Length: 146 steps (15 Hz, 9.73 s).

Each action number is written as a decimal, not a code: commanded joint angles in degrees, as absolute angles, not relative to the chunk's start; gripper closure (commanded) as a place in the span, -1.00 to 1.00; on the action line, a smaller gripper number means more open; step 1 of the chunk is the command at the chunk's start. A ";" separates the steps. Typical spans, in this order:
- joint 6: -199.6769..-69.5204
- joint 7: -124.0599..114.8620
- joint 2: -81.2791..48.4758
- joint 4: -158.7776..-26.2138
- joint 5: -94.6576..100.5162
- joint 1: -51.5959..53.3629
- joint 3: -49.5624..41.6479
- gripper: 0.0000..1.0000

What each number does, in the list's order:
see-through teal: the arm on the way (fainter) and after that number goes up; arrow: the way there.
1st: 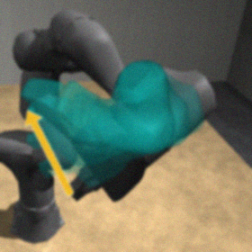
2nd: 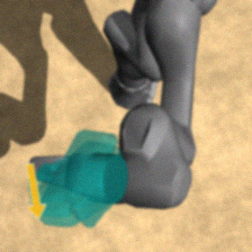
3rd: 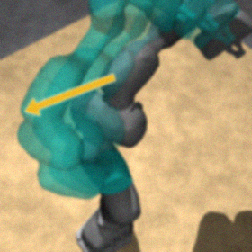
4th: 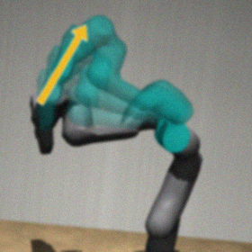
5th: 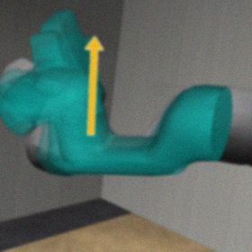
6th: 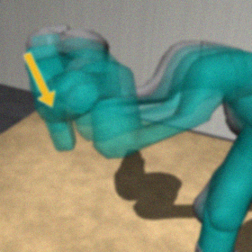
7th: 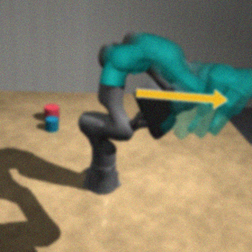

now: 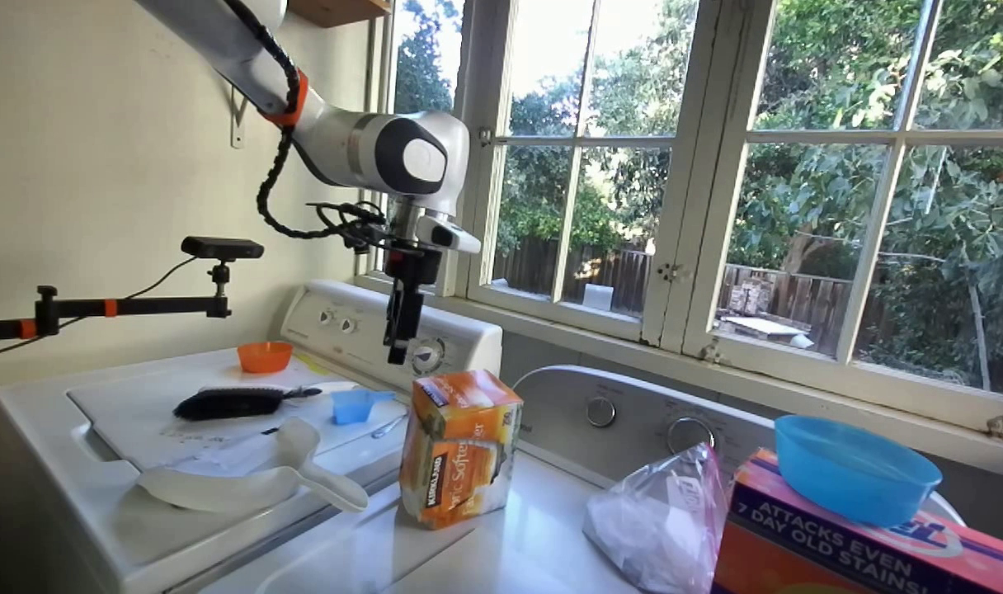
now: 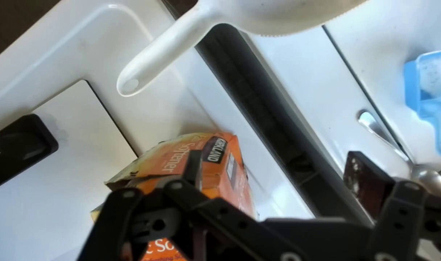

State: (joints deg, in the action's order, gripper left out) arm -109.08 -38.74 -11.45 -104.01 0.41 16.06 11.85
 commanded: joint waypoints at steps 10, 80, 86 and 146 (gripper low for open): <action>-108.01 -31.31 -14.56 -102.10 0.39 17.10 12.07 -1.00; -115.47 -36.25 -49.67 -72.00 -22.66 30.27 15.75 -1.00; -118.16 -37.98 -53.94 -67.38 -22.12 31.33 15.14 -1.00; -105.74 -31.00 -70.81 -35.12 -16.24 37.41 13.88 0.86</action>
